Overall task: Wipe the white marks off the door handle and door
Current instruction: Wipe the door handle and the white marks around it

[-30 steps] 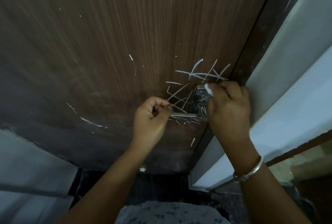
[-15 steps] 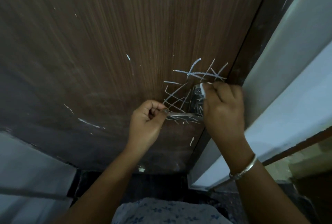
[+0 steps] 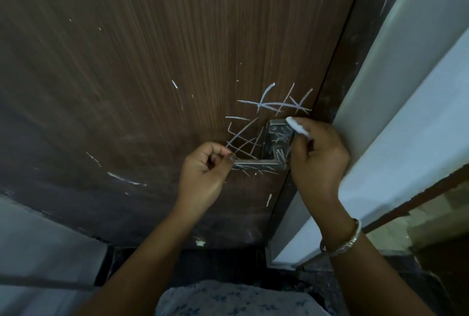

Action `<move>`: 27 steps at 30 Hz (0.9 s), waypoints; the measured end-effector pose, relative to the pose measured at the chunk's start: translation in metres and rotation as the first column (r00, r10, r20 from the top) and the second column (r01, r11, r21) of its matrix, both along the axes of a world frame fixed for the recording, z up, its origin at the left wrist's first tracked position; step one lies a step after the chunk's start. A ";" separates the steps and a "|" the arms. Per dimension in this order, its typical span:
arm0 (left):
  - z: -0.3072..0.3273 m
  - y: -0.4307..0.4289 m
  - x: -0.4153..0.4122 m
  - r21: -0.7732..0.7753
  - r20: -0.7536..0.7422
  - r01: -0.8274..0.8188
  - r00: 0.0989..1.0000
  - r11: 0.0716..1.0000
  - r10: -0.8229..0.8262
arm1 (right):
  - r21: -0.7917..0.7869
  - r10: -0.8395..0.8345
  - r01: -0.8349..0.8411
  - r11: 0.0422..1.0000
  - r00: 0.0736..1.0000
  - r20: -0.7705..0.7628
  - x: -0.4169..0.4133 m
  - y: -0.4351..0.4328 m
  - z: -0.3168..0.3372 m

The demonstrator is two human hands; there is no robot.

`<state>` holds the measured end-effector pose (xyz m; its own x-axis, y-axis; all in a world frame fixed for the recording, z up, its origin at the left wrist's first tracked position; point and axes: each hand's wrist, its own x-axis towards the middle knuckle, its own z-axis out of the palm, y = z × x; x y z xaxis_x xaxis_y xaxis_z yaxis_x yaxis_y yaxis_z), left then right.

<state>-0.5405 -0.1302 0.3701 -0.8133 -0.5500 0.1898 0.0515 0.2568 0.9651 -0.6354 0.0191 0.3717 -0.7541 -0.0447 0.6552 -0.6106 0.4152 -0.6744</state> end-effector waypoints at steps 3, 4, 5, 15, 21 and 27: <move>0.000 -0.001 0.001 0.015 -0.003 0.004 1.000 1.000 -0.004 | -0.188 -0.022 0.053 0.981 0.986 0.166 0.004 -0.001 -0.005; 0.000 -0.001 0.001 0.017 -0.002 0.000 1.000 1.000 0.001 | -0.207 -0.025 0.060 0.977 0.985 0.171 0.005 -0.004 -0.006; 0.000 -0.001 0.002 0.020 -0.001 -0.007 1.000 1.000 0.007 | -0.218 -0.020 0.057 0.974 0.986 0.168 0.007 -0.007 -0.006; -0.005 0.003 0.006 0.051 0.020 -0.018 1.000 0.999 0.017 | -0.149 -0.049 0.092 0.985 0.962 0.269 0.008 -0.008 -0.019; -0.005 0.004 0.004 0.061 0.026 -0.019 1.000 0.998 0.018 | -0.179 -0.033 0.079 0.981 0.968 0.248 0.004 -0.009 -0.016; -0.002 0.005 0.005 0.045 0.032 -0.017 0.999 0.999 0.015 | -0.160 -0.028 0.080 0.984 0.952 0.304 0.005 -0.006 -0.023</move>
